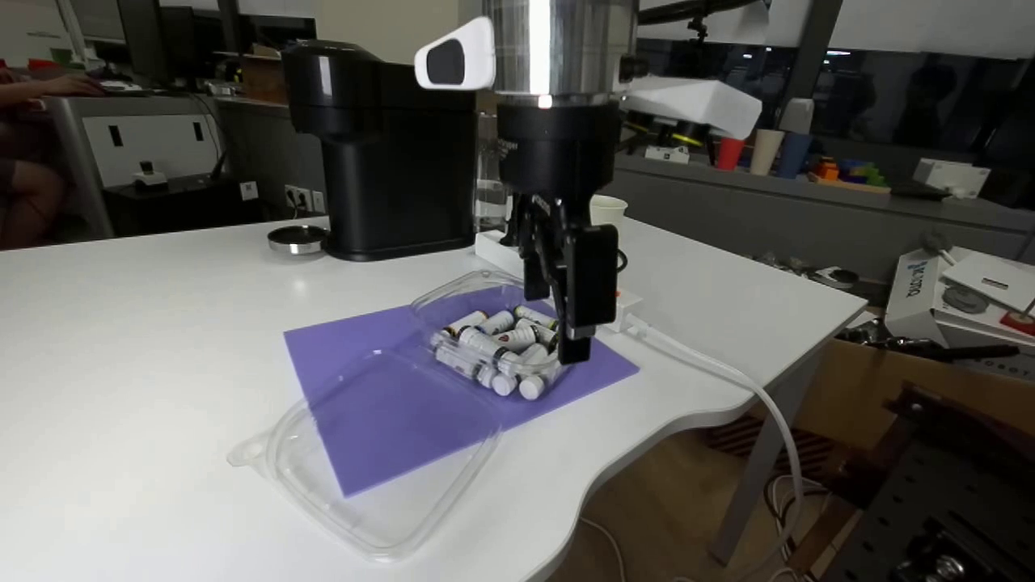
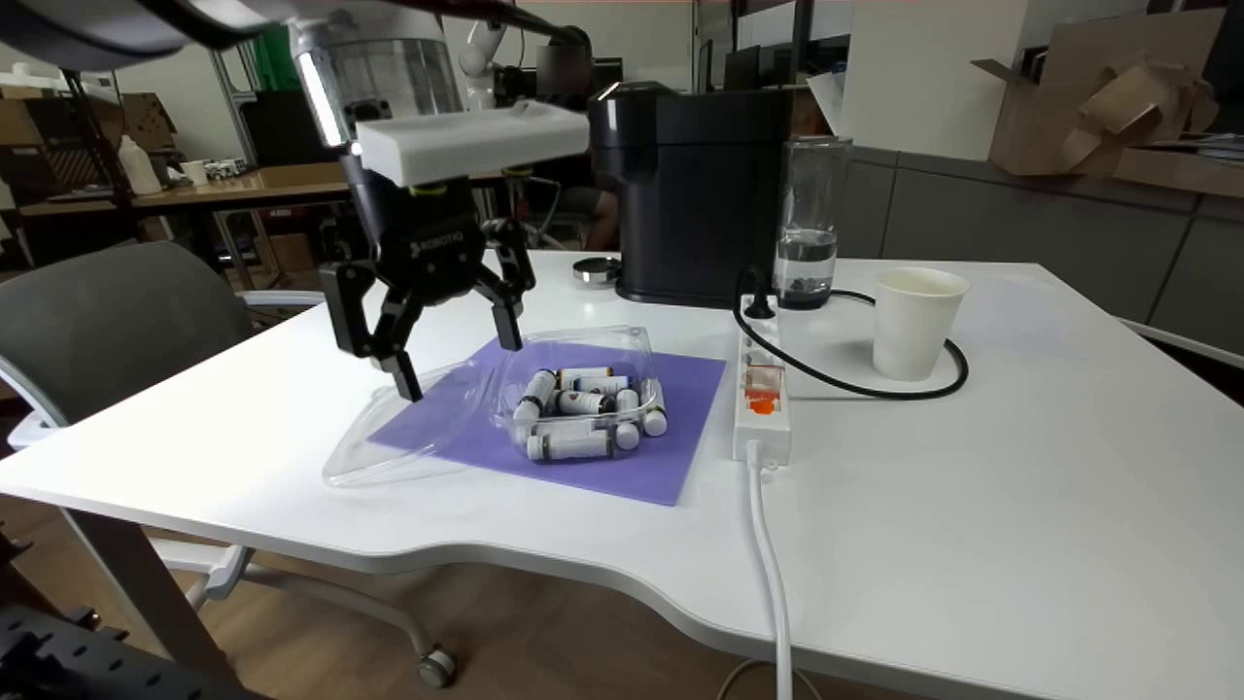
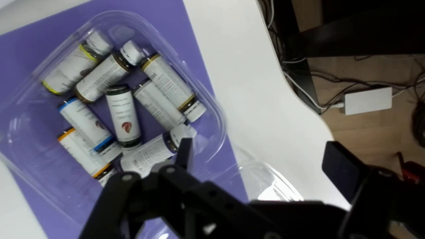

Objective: Close the lid of the bowl

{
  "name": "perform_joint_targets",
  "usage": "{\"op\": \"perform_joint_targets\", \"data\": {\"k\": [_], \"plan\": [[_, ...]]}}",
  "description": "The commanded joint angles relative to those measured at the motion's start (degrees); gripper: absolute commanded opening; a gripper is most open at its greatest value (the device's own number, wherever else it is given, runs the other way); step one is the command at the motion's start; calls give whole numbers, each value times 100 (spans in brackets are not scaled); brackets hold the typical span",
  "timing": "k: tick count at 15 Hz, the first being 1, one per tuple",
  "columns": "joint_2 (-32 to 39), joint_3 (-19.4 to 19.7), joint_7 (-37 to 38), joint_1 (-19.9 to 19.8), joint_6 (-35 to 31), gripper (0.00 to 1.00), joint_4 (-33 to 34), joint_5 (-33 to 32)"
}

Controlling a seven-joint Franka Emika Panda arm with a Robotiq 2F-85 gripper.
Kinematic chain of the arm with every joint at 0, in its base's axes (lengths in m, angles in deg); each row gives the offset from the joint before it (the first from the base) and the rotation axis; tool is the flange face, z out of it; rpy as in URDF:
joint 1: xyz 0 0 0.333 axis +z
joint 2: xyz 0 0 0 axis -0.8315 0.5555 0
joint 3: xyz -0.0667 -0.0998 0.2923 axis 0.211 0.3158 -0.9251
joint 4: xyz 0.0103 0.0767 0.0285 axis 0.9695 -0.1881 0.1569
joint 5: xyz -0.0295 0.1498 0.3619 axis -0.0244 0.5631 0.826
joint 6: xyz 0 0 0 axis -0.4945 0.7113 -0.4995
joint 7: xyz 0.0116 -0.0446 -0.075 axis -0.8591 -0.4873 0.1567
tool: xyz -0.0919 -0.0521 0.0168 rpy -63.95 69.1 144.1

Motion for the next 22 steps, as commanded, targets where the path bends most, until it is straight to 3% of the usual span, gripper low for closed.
{"op": "perform_joint_targets", "data": {"k": [1, 6, 10, 11, 15, 22], "plan": [[370, -167, -230, -108, -16, 100, 67, -823], [722, 1, -335, 1, -652, 100, 14, -2440], [779, 283, -32, -33, -1855, 100, 17, -3619], [855, 92, -178, -12, -1451, 100, 21, -3185], [889, 104, -187, -6, -1503, 100, 22, -3208], [975, 690, 549, 458, -1770, 100, 298, -4434]]}}
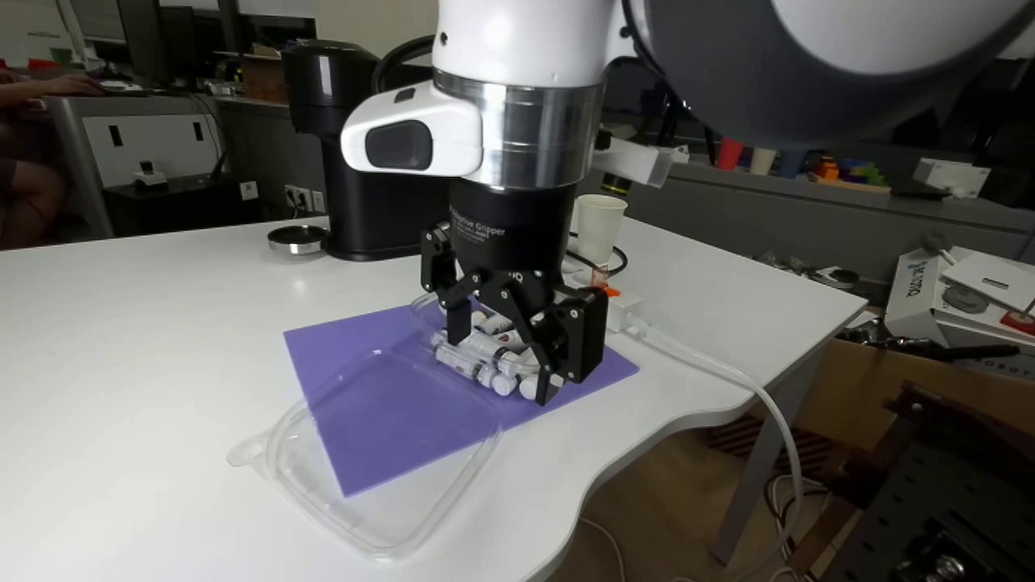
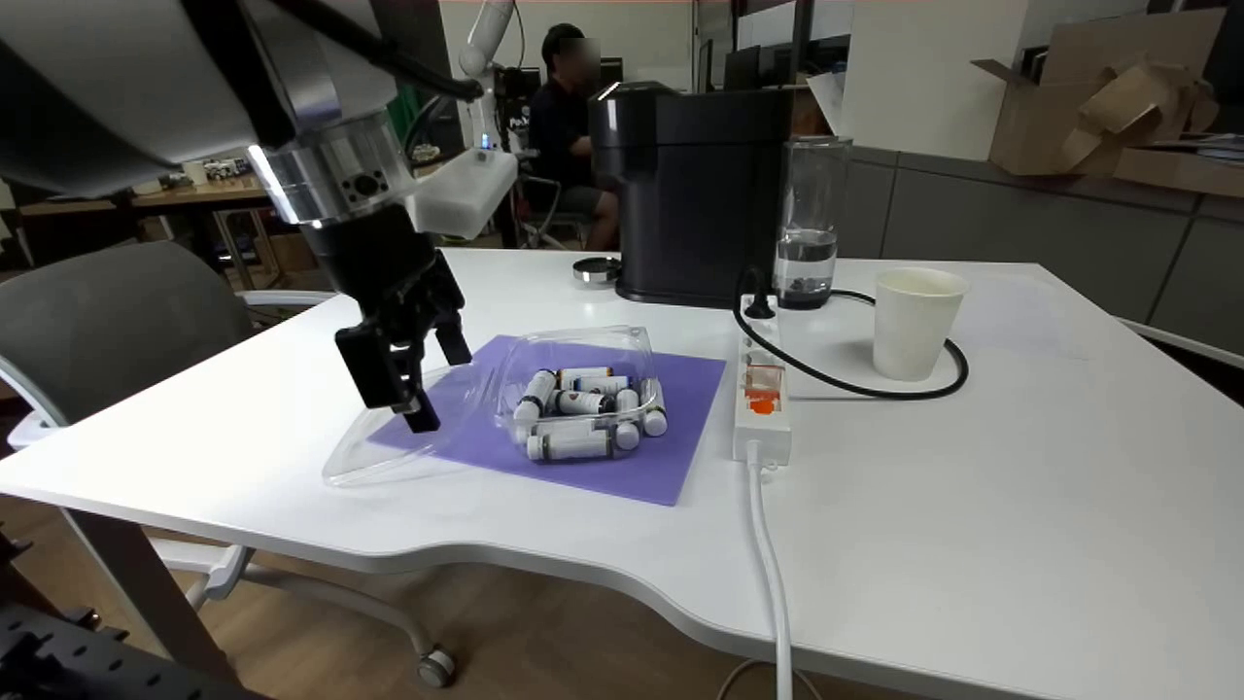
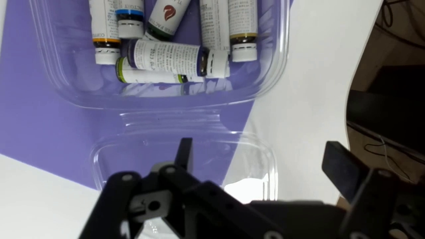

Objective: Close the lid of the bowl

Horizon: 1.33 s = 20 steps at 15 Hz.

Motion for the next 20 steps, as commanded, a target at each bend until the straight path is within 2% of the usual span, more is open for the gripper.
{"op": "perform_joint_targets", "data": {"k": [1, 3, 6, 7, 11, 17, 20], "plan": [[112, 344, 567, 285, -134, 100, 175, -693], [272, 416, 726, 334, -166, 100, 219, -847], [666, 404, 868, 365, -294, 100, 318, -716], [336, 319, 555, 267, -126, 100, 126, -636], [449, 307, 555, 269, -146, 100, 145, -630], [752, 669, 1080, 664, -511, 100, 438, -935], [999, 971, 1298, 1003, -652, 100, 712, -1063]]}}
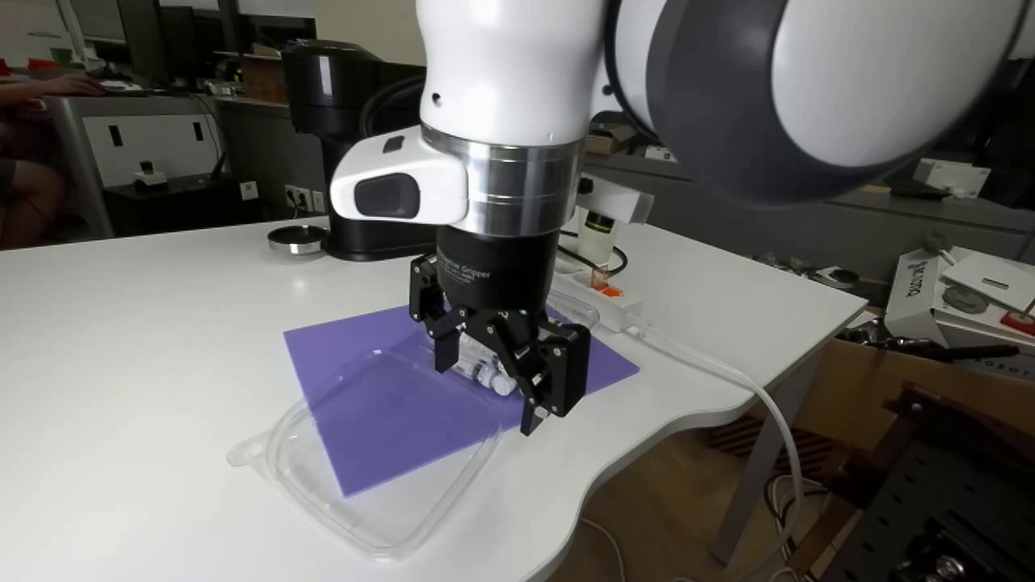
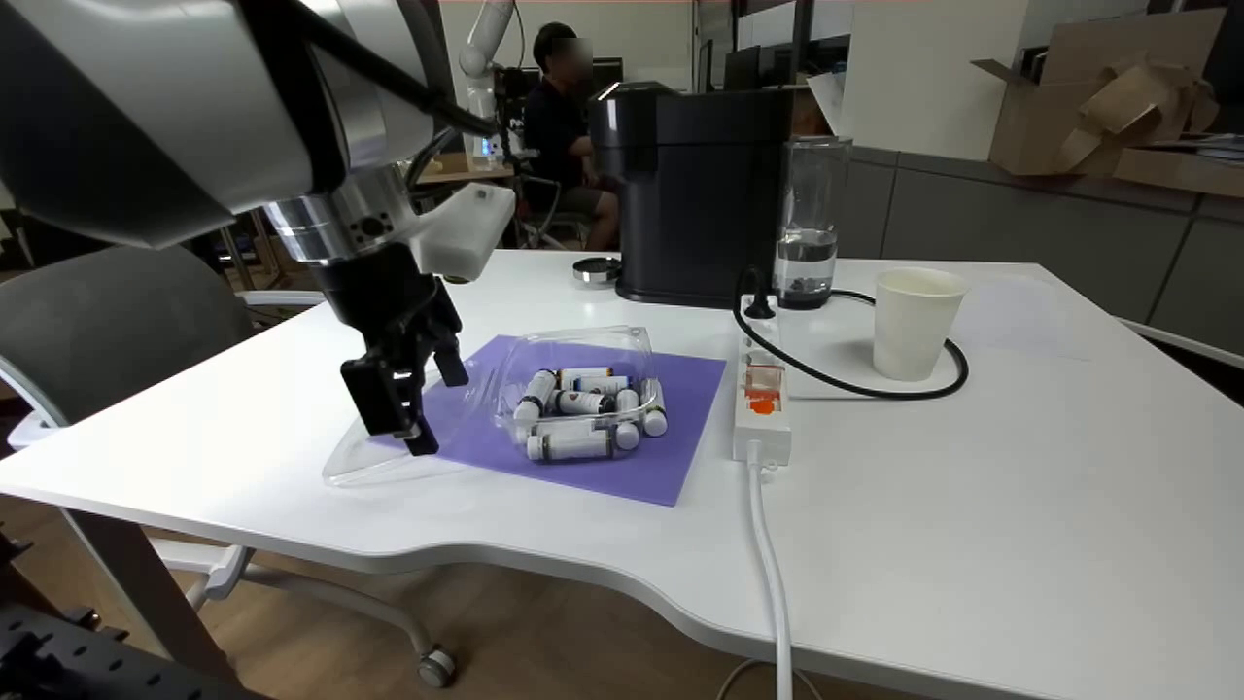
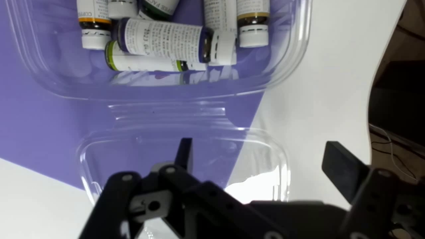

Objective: Close the lid of the bowl

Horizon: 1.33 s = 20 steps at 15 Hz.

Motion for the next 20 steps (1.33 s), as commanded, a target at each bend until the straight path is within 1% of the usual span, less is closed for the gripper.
{"op": "perform_joint_targets", "data": {"k": [1, 4, 10, 15, 19, 20], "plan": [[420, 454, 507, 490, -236, 100, 464, -299], [788, 704, 567, 846, -311, 100, 689, -259], [1304, 969, 497, 1378, -632, 100, 708, -148], [1205, 1434, 402, 1963, -988, 100, 490, -123], [925, 1781, 356, 2323, -1211, 100, 239, -63], [797, 1805, 365, 2343, -1173, 100, 132, -69]]}}
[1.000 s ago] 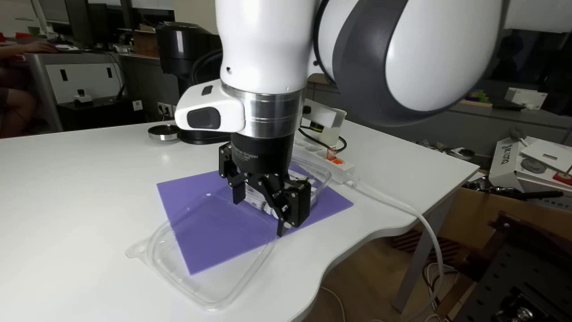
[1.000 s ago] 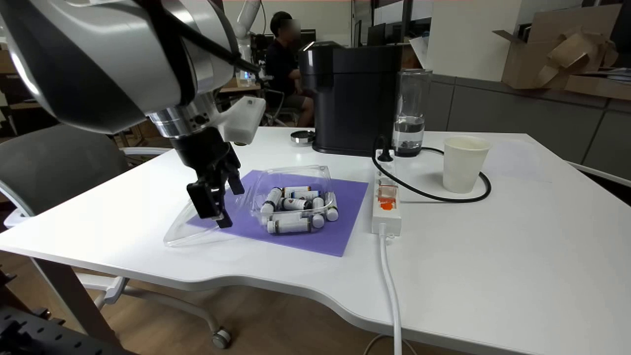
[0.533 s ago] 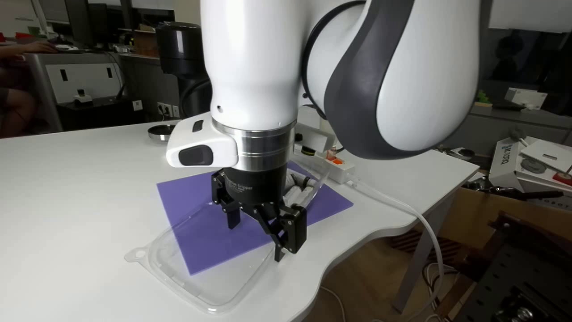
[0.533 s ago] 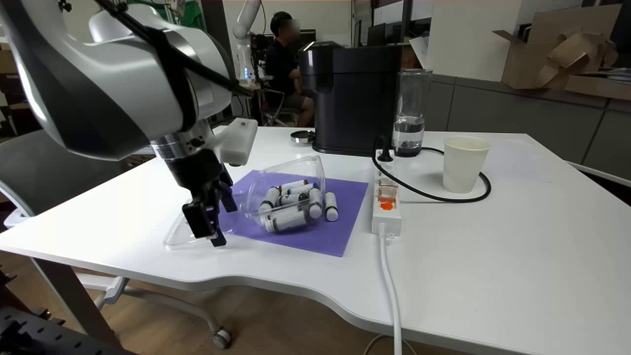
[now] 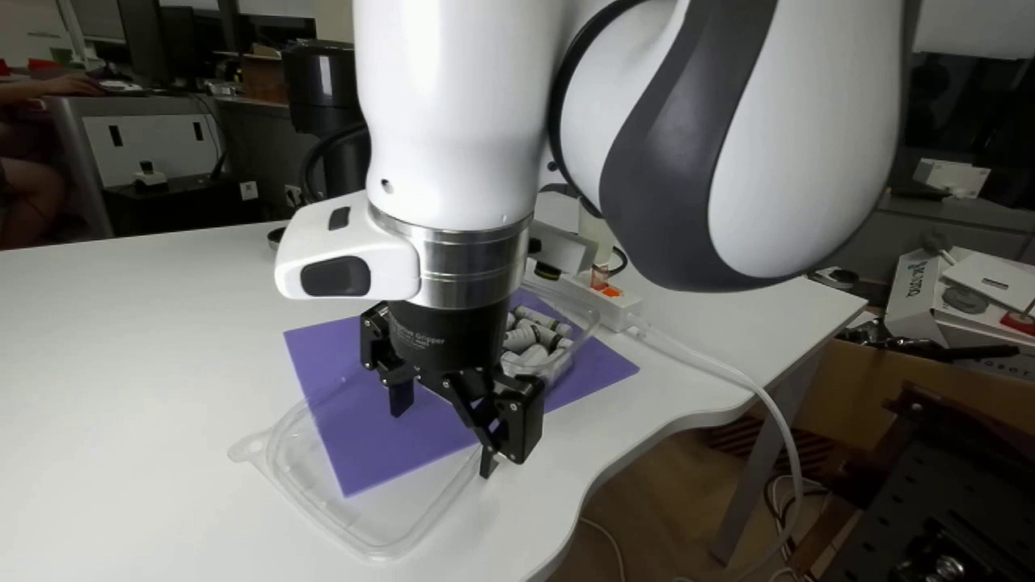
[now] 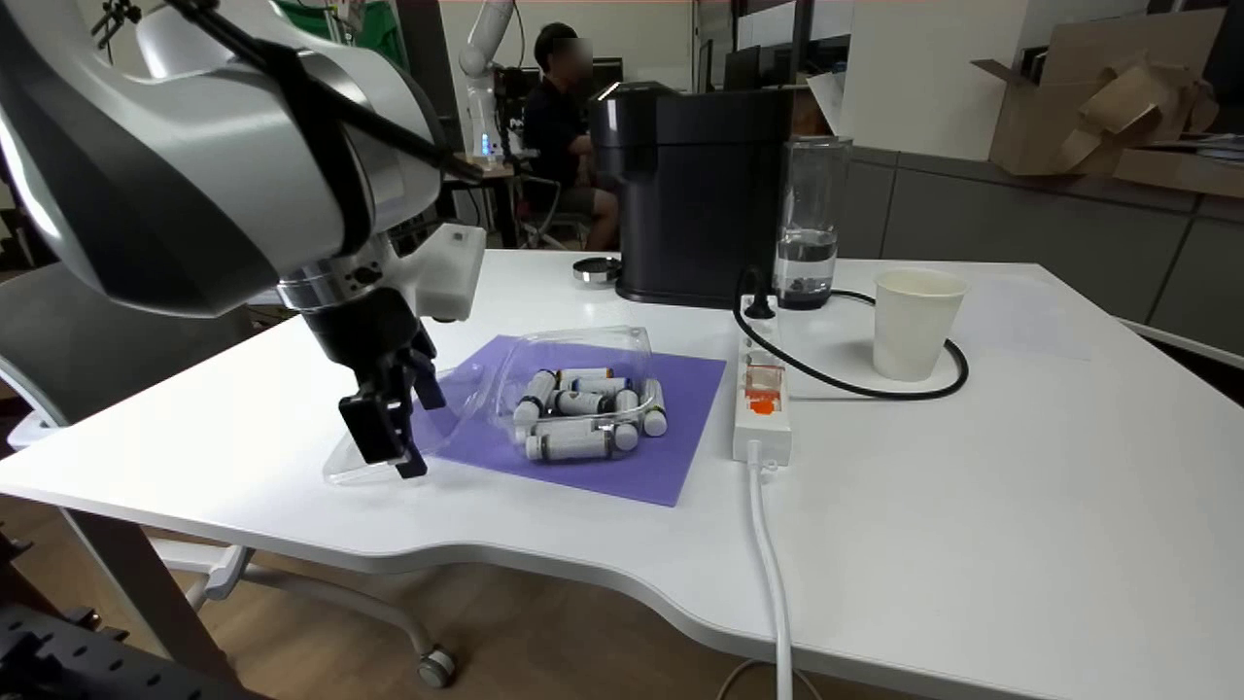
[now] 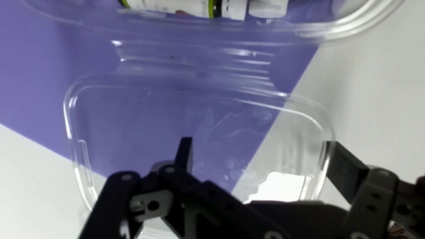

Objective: Close the lid of the bowl

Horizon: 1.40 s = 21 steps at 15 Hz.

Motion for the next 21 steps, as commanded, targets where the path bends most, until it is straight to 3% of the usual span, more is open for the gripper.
{"op": "perform_joint_targets", "data": {"k": [1, 13, 18, 21], "plan": [[-489, 252, 82, 236, -30, 100, -437, 10], [-270, 727, -14, 548, -173, 100, -470, 217], [62, 991, -81, 942, -345, 100, -363, 399], [336, 1295, -208, 1379, -687, 100, -348, 690]]}}
